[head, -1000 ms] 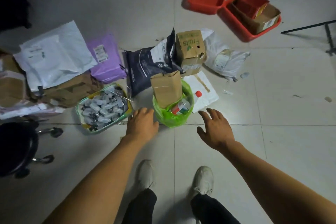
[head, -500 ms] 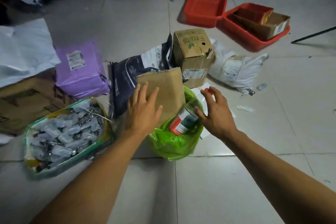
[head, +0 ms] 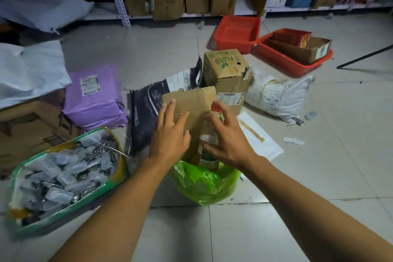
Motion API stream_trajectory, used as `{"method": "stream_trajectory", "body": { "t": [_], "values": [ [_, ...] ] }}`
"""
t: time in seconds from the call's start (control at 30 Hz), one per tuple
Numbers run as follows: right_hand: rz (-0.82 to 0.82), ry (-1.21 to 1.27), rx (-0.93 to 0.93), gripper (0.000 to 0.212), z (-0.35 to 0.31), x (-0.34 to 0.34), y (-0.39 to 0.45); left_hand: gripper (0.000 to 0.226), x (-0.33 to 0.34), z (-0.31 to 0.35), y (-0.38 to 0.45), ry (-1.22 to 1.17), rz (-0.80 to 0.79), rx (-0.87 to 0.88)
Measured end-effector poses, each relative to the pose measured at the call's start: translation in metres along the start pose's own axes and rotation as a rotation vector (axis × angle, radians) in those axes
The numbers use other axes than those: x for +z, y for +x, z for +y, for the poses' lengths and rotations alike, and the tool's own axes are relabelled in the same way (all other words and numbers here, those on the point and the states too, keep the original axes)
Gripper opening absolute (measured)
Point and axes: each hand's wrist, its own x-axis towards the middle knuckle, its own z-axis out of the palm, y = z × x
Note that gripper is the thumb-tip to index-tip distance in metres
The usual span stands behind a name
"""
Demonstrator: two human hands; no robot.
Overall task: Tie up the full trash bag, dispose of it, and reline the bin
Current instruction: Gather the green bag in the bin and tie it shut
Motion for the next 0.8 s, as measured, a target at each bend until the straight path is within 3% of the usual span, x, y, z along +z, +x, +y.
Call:
{"method": "stream_trajectory", "body": {
  "t": [0.13,0.23,0.37,0.5,0.8],
  "values": [
    [0.031,0.045,-0.021,0.061,0.001,0.013,-0.004,0.055,0.003,-0.003,-0.002,-0.03,0.049,0.038],
    [0.059,0.116,0.003,0.075,0.0,0.013,-0.006,0.052,-0.005,-0.01,0.004,-0.139,0.113,0.038],
    [0.153,0.292,0.164,0.095,-0.01,0.013,-0.009,0.068,-0.014,-0.01,0.013,-0.429,0.221,-0.248],
    [0.216,0.379,0.298,0.1,-0.011,0.02,-0.013,0.091,0.003,-0.016,0.021,-0.665,0.121,-0.432],
    [0.114,0.333,0.295,0.092,-0.006,0.012,-0.018,0.093,0.007,-0.03,0.015,-0.587,0.052,-0.358]
  ]
}}
